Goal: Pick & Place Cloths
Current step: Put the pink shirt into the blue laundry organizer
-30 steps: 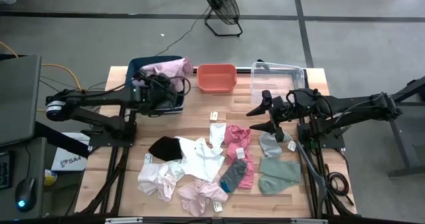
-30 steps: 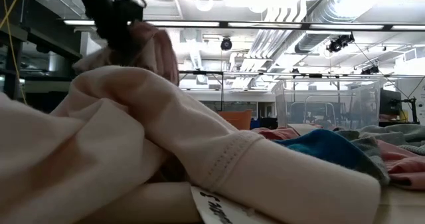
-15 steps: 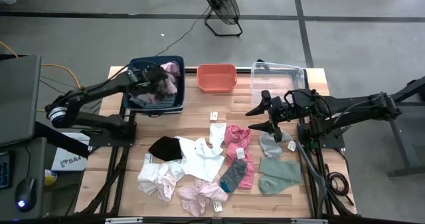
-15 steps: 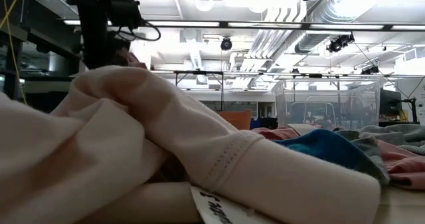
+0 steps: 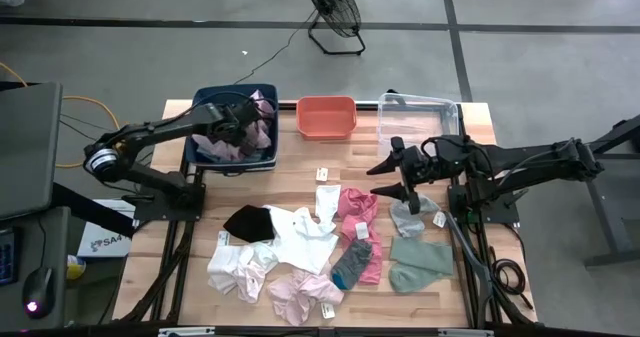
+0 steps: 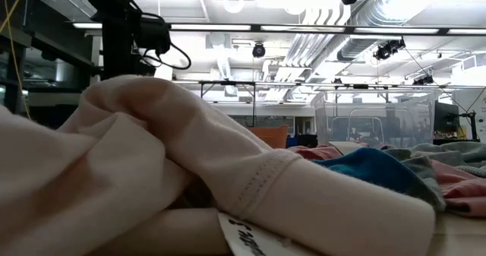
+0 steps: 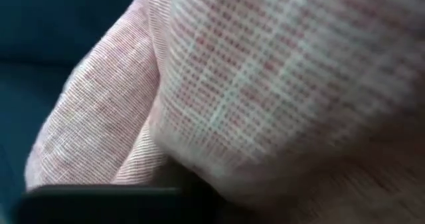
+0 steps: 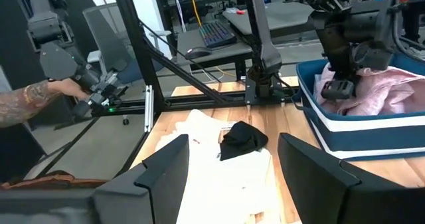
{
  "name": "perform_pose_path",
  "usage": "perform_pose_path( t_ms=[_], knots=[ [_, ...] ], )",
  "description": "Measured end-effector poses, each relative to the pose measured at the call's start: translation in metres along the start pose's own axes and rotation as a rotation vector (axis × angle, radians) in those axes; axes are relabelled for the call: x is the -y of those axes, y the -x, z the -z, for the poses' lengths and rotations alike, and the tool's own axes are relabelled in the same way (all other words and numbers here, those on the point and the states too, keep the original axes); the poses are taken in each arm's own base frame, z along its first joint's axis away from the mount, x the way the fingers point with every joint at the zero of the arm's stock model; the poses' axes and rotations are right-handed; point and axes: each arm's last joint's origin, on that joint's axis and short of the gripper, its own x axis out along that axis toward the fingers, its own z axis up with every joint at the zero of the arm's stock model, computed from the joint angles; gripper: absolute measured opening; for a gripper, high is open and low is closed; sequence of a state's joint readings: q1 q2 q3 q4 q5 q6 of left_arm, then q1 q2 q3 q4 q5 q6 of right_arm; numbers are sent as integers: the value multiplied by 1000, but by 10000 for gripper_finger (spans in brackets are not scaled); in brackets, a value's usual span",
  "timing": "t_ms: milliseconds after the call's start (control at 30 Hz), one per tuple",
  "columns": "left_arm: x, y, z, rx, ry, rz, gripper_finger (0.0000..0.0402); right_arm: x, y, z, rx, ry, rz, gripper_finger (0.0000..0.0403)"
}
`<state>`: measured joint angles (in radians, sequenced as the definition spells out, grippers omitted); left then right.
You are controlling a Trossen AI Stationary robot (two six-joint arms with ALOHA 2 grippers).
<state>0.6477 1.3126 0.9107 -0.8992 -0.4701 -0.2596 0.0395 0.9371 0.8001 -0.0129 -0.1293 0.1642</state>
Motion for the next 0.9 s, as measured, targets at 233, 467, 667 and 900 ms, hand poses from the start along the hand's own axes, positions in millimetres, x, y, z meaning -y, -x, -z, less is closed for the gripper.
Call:
perform_pose_path(
  t_ms=[233, 467, 667, 900],
  knots=[
    [-7, 24, -11, -17, 9, 75, 258, 0, 0, 1, -8, -1, 2, 222],
    [-16, 65, -25, -23, 90, 131, 323, 0, 0, 1, -12, -15, 3, 222],
    [-15, 90, -32, 39, 103, 162, 312, 1, 0, 3, -32, -21, 6, 222],
    [-16, 96, -34, 64, 99, 150, 257, 1, 0, 3, -35, -21, 6, 222]
  ],
)
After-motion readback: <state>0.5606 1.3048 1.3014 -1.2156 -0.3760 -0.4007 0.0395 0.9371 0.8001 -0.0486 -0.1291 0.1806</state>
